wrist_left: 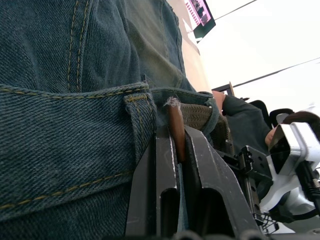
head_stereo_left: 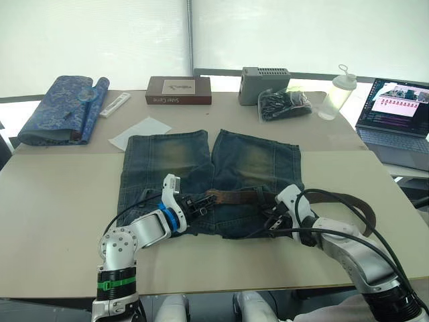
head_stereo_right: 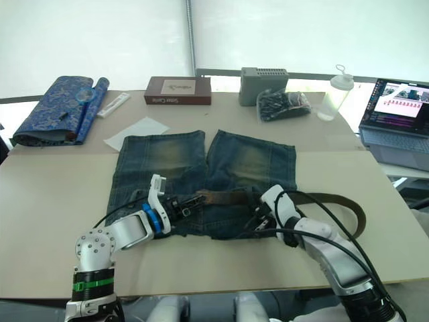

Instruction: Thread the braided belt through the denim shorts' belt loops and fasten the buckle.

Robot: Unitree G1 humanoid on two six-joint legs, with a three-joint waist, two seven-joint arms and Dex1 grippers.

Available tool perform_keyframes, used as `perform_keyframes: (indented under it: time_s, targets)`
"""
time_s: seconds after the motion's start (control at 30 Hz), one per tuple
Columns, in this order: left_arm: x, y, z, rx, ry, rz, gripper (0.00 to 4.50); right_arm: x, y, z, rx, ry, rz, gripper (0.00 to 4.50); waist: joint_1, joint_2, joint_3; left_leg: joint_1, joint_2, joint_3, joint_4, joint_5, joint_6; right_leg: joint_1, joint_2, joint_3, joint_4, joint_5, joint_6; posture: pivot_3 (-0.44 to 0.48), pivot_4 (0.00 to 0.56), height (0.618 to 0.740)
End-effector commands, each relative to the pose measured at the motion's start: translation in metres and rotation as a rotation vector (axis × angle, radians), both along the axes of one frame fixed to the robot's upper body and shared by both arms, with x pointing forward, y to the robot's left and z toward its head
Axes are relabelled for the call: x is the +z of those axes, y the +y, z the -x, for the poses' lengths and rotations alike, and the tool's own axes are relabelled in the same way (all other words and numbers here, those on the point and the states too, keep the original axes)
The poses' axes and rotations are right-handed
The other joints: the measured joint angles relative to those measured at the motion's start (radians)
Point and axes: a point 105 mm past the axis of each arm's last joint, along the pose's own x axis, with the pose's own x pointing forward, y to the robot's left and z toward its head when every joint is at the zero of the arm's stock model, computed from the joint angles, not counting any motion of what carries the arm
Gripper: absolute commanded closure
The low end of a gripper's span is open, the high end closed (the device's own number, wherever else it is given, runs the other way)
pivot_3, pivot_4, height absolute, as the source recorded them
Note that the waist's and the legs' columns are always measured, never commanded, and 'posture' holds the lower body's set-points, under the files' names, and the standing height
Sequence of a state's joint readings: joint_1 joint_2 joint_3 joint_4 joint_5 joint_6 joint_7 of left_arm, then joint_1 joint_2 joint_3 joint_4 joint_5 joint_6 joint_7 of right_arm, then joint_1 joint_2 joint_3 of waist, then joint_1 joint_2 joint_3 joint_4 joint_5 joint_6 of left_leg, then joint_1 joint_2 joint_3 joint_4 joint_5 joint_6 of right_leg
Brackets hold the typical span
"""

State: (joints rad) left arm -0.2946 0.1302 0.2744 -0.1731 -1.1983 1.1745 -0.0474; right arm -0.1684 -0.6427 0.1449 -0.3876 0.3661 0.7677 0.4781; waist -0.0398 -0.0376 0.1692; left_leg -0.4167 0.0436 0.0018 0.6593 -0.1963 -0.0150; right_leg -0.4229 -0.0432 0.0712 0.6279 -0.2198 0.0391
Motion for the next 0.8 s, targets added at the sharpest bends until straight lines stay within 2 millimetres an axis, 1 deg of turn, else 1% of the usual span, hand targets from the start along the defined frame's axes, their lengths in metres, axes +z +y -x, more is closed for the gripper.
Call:
perform_keyframes:
  time_s: [0.03, 0.07, 0.2, 0.3, 0.43, 0.57, 0.63, 0.67, 0.73, 0.8]
  targets:
    - [0.013, 0.032, 0.007, 0.076, -0.03, 0.035, 4.5, -0.006, -0.014, -0.001, -0.056, 0.021, 0.026, 4.48, -0.003, 0.0, 0.0, 0.0, 0.0, 0.0, 0.0, 0.0, 0.0, 0.0, 0.0, 0.0, 0.0, 0.0, 0.0, 0.0, 0.15, 0.718]
    - [0.014, 0.037, 0.008, 0.086, -0.029, 0.042, 4.5, -0.005, -0.016, -0.001, -0.062, 0.02, 0.023, 4.48, -0.002, 0.0, 0.0, 0.0, 0.001, 0.0, -0.001, 0.0, 0.0, 0.0, 0.0, 0.0, 0.0, 0.0, 0.0, 0.0, 0.15, 0.718]
    - [0.027, 0.073, 0.018, 0.121, -0.027, 0.124, 4.5, -0.004, -0.02, -0.002, -0.072, 0.021, 0.018, 4.48, 0.003, -0.001, 0.0, 0.0, 0.0, 0.0, 0.0, 0.0, 0.0, 0.0, 0.0, 0.0, 0.001, -0.001, -0.002, 0.0, 0.15, 0.718]
    - [0.035, 0.088, 0.026, 0.103, -0.028, 0.144, 4.5, -0.003, -0.025, -0.001, -0.069, 0.024, 0.017, 4.48, 0.011, -0.001, 0.001, 0.0, 0.0, 0.0, 0.0, 0.0, 0.0, -0.001, -0.001, 0.0, 0.001, -0.001, -0.002, 0.0, 0.15, 0.718]
    - [0.042, 0.095, 0.037, 0.045, -0.003, 0.188, 4.5, 0.002, -0.032, 0.001, -0.046, 0.024, 0.012, 4.48, 0.023, -0.001, 0.001, 0.0, 0.0, 0.001, 0.0, 0.0, 0.0, -0.001, -0.002, 0.0, -0.001, -0.001, -0.002, 0.0, 0.15, 0.718]
    - [0.039, 0.1, 0.045, 0.026, 0.038, 0.18, 4.5, 0.003, -0.042, 0.0, -0.046, 0.027, 0.034, 4.48, 0.03, -0.001, 0.001, -0.001, 0.001, 0.002, 0.0, -0.001, -0.002, -0.002, -0.003, 0.0, -0.002, -0.001, -0.002, 0.0, 0.15, 0.718]
    - [0.038, 0.099, 0.046, 0.011, 0.049, 0.171, 4.5, 0.009, -0.04, 0.002, -0.015, 0.027, 0.004, 4.48, 0.03, -0.001, 0.001, -0.001, 0.001, 0.002, 0.0, -0.002, -0.004, -0.002, -0.003, -0.001, -0.002, -0.002, -0.003, 0.0, 0.15, 0.718]
    - [0.04, 0.093, 0.046, -0.013, 0.044, 0.187, 4.5, 0.018, -0.032, 0.007, 0.016, 0.049, -0.094, 4.21, 0.031, -0.001, 0.001, -0.001, 0.001, 0.002, 0.0, -0.002, -0.004, -0.003, -0.003, -0.001, -0.002, -0.002, -0.003, 0.0, 0.15, 0.718]
    - [0.043, 0.084, 0.046, -0.048, 0.038, 0.208, 4.5, 0.03, -0.019, 0.016, 0.093, 0.067, -0.203, 3.63, 0.031, -0.001, 0.001, -0.004, 0.001, 0.002, 0.0, -0.002, -0.004, -0.005, -0.003, -0.001, -0.002, -0.002, -0.003, 0.0, 0.15, 0.718]
    - [0.041, 0.071, 0.042, -0.072, 0.04, 0.209, 4.5, 0.043, 0.003, 0.036, 0.21, 0.134, -0.359, 2.93, 0.031, 0.0, 0.001, -0.006, 0.001, 0.002, 0.0, -0.001, -0.002, -0.006, -0.003, -0.001, -0.002, -0.001, -0.003, 0.0, 0.15, 0.718]
